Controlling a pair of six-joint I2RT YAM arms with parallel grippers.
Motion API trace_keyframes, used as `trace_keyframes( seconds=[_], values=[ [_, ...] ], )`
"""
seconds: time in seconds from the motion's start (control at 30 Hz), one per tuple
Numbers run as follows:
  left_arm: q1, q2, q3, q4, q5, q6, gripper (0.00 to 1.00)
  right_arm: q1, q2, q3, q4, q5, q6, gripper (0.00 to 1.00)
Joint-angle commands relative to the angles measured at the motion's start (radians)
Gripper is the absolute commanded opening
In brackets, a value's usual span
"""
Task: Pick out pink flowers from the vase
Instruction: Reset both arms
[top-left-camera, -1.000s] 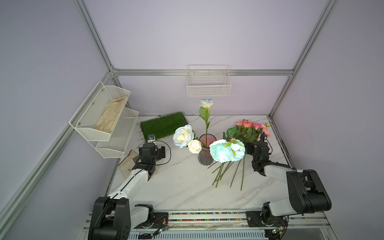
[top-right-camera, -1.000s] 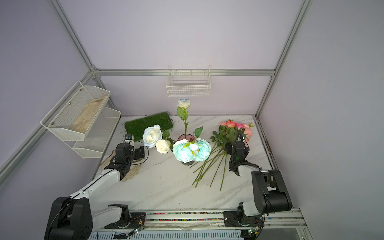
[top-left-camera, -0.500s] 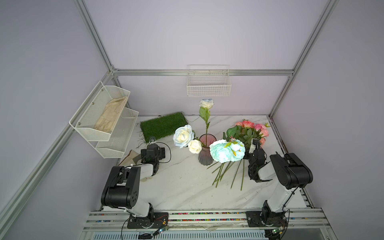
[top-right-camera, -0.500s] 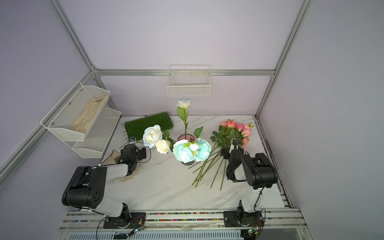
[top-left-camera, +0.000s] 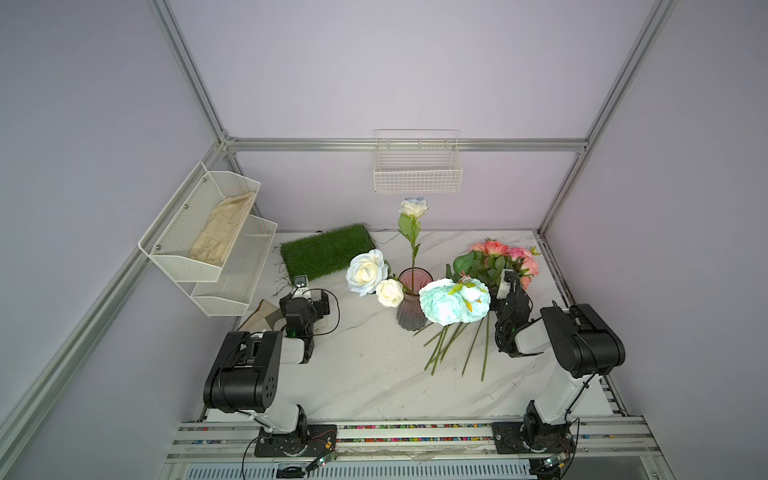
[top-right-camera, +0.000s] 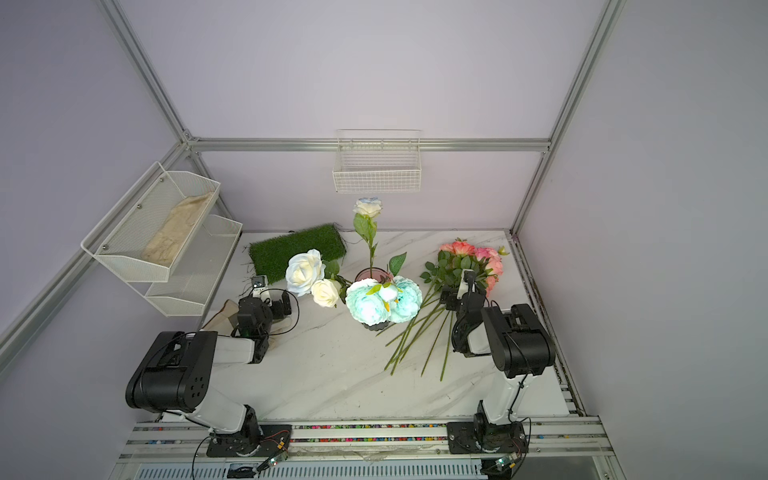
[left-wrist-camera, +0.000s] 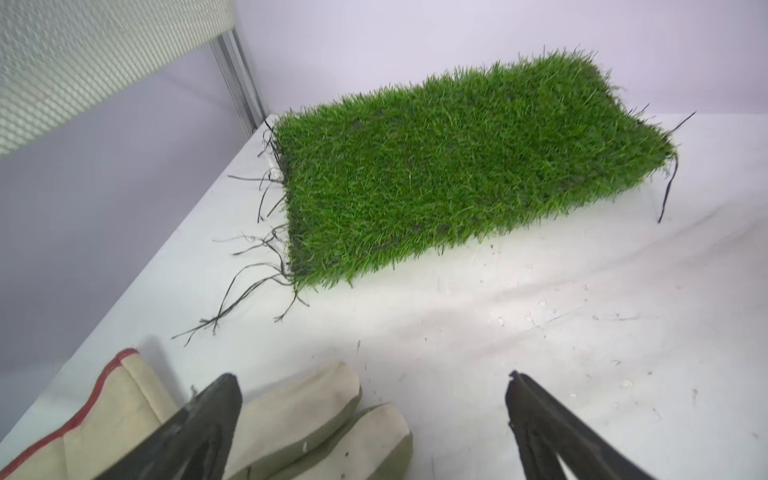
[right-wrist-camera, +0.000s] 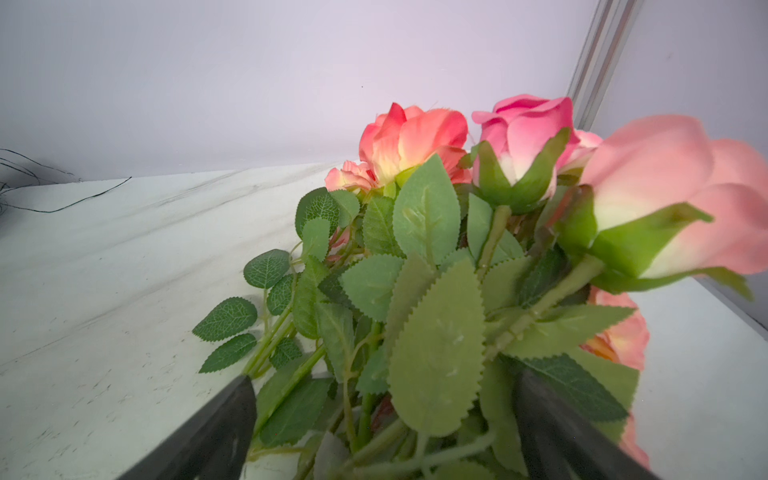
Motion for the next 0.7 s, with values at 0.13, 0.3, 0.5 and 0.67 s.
trace_keyframes(
  seconds=[0.13, 0.3, 0.5, 0.67],
  values=[
    [0.004, 0.010, -0.015, 0.095, 0.018, 0.017, 1.00, -0.004, -0.009, 0.009, 0.000, -0.008, -0.007, 0.97],
    [0.004, 0.006, -0.020, 0.098, 0.018, 0.017, 1.00, -0.006, -0.009, 0.009, -0.002, -0.012, -0.005, 0.97],
    [0.002, 0.000, -0.011, 0.075, 0.011, 0.015, 1.00, -0.008, -0.009, 0.010, -0.003, -0.013, -0.003, 0.97],
    [0.002, 0.002, -0.005, 0.064, 0.012, 0.014, 1.00, -0.017, -0.009, 0.018, -0.017, -0.028, 0.012, 0.97]
  ],
)
